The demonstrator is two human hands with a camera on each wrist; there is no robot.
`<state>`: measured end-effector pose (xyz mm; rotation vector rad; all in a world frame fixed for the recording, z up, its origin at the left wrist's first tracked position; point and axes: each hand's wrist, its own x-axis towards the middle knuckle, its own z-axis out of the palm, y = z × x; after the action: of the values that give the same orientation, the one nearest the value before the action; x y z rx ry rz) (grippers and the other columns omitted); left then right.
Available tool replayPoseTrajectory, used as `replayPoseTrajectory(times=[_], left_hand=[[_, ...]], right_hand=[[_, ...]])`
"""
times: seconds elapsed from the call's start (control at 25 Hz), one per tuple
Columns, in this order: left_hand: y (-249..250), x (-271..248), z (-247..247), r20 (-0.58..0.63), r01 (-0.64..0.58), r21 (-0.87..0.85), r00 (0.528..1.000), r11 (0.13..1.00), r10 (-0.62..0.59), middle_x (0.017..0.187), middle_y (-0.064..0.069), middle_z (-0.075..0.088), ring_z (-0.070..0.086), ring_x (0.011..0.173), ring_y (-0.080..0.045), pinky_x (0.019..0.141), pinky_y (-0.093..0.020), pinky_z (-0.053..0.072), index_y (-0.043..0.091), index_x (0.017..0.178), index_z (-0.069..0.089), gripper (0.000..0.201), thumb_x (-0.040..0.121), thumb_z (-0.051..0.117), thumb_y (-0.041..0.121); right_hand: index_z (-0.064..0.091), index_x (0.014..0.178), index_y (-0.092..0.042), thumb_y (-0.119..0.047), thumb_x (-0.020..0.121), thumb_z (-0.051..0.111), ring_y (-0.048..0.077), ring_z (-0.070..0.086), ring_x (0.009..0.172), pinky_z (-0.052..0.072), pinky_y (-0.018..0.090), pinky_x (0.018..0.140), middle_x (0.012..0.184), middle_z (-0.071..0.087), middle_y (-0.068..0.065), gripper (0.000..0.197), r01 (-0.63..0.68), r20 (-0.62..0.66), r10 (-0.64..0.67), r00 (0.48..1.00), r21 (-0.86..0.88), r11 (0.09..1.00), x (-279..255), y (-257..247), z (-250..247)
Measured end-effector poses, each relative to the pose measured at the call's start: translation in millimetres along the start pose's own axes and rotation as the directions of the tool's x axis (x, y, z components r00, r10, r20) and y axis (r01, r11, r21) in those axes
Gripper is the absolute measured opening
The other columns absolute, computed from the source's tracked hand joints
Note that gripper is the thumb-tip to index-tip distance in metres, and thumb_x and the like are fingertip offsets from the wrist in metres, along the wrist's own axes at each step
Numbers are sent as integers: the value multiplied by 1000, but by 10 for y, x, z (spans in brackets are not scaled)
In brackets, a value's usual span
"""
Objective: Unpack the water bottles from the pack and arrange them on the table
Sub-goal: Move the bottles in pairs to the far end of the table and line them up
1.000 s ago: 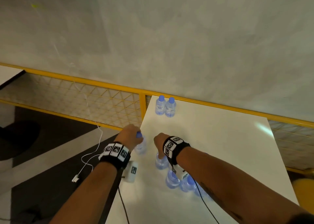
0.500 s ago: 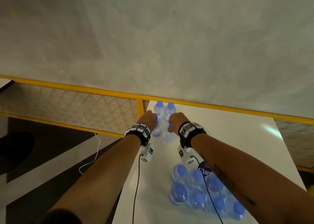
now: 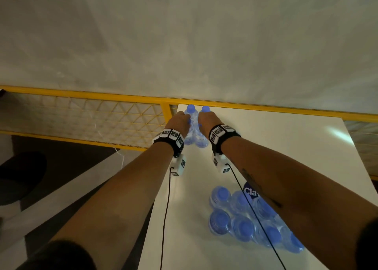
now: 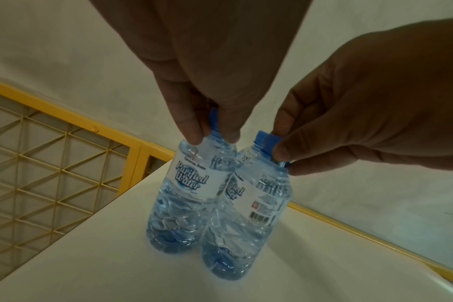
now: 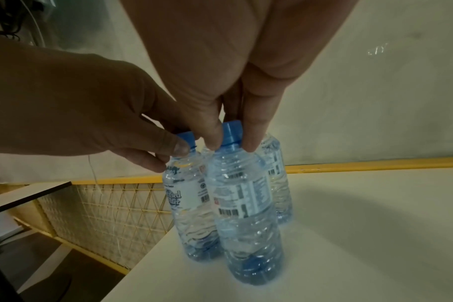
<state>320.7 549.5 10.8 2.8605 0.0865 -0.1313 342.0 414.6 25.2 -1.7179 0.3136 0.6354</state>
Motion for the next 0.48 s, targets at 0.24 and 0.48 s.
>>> replayPoseTrajectory(times=[0.24, 0.48], left_hand=[[-10, -25, -1, 20, 13, 6, 1000, 1000, -13, 114, -20, 63, 61, 108, -37, 88, -40, 49, 6, 124, 63, 28, 98, 55, 14], [2, -591, -57, -142, 92, -192, 983, 977, -120, 146, -14, 43, 51, 126, -35, 103, -45, 49, 17, 153, 36, 66, 94, 66, 23]], right_hand=[[36, 146, -38, -19, 88, 41, 28, 56, 117, 42, 39, 97, 133, 53, 4, 61, -19, 10, 18, 1000, 44, 999, -211, -114, -29], [57, 124, -19, -20, 81, 72, 29, 57, 110, 48, 40, 96, 134, 50, 10, 45, 355, 147, -363, 920, -705, 614, -516, 88, -343]])
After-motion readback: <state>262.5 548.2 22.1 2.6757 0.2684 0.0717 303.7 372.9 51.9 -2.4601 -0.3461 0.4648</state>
